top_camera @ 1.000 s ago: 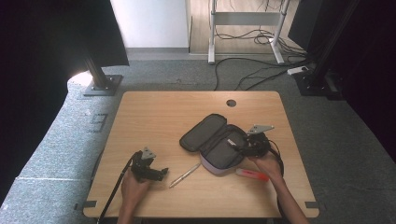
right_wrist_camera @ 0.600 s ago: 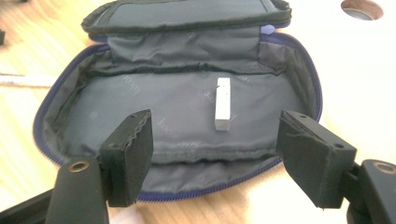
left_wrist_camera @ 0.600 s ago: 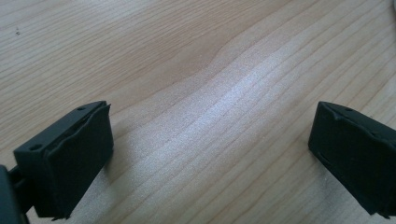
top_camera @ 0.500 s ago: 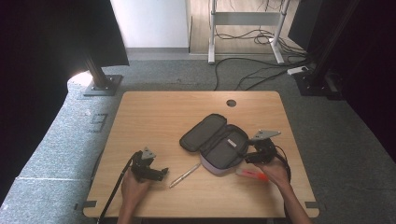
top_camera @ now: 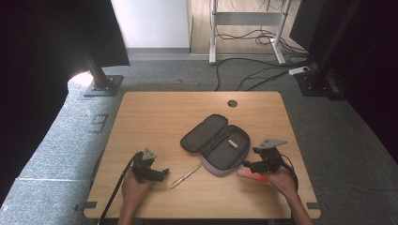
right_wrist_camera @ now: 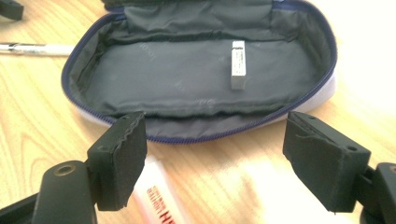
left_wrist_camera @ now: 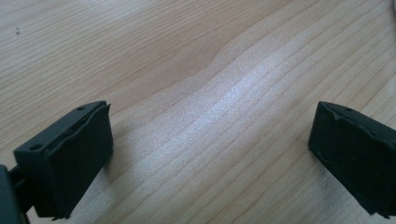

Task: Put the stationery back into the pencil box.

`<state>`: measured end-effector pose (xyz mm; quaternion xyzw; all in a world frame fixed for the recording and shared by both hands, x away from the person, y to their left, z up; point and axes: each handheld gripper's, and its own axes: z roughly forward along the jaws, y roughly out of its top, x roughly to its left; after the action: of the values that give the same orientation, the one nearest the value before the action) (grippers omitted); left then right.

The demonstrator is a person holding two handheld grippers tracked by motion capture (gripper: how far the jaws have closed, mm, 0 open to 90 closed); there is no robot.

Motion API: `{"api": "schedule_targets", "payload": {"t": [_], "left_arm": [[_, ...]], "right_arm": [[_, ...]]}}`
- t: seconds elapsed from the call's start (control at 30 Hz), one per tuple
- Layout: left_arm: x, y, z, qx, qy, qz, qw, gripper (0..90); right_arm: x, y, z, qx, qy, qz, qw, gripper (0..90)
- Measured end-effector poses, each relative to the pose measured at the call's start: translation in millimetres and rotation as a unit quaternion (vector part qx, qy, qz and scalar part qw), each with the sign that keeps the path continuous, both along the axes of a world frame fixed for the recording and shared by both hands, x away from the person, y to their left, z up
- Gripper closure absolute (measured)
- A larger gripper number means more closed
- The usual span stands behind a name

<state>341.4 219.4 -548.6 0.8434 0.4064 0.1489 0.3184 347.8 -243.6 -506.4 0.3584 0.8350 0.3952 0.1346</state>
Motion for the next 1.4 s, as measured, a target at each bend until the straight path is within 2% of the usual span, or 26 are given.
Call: {"api": "schedule_targets", "payload": {"t": [0.53, 0.93, 1.13, 1.3, 1.33, 1.37, 1.4], "left_arm": [[-0.4, -0.5, 0.0, 0.000, 0.000, 0.000, 1.0000, 0.0], [-0.4, -0.5, 0.0, 0.000, 0.000, 0.000, 1.0000, 0.0], [-0.6, -0.9, 0.0, 0.000, 0.000, 0.001, 1.0000, 0.0], [-0.6, -0.9, 0.0, 0.000, 0.000, 0.001, 1.0000, 0.0], [-0.6, -0.9, 0.0, 0.000, 0.000, 0.001, 1.0000, 0.0], [-0.6, -0.9, 0.0, 0.000, 0.000, 0.001, 1.0000, 0.0], [-0.6, -0.9, 0.0, 0.000, 0.000, 0.001, 1.0000, 0.0]], "right_arm": [[-20.4, -6.1, -16.3, -0.006, 0.011, 0.011, 0.9999, 22.9], [-25.7, -12.8, -33.4, -0.016, 0.021, 0.016, 0.9995, 28.3], [-28.1, -15.0, -40.2, -0.027, 0.016, 0.031, 0.9991, 40.3], [-29.0, -17.7, -40.4, -0.027, 0.011, 0.030, 0.9991, 46.8], [-30.1, -19.9, -41.1, -0.028, 0.003, 0.027, 0.9992, 51.1], [-30.1, -19.9, -41.1, -0.028, 0.003, 0.027, 0.9992, 51.1], [-31.1, -21.6, -41.1, -0.028, 0.002, 0.023, 0.9994, 55.0]]}}
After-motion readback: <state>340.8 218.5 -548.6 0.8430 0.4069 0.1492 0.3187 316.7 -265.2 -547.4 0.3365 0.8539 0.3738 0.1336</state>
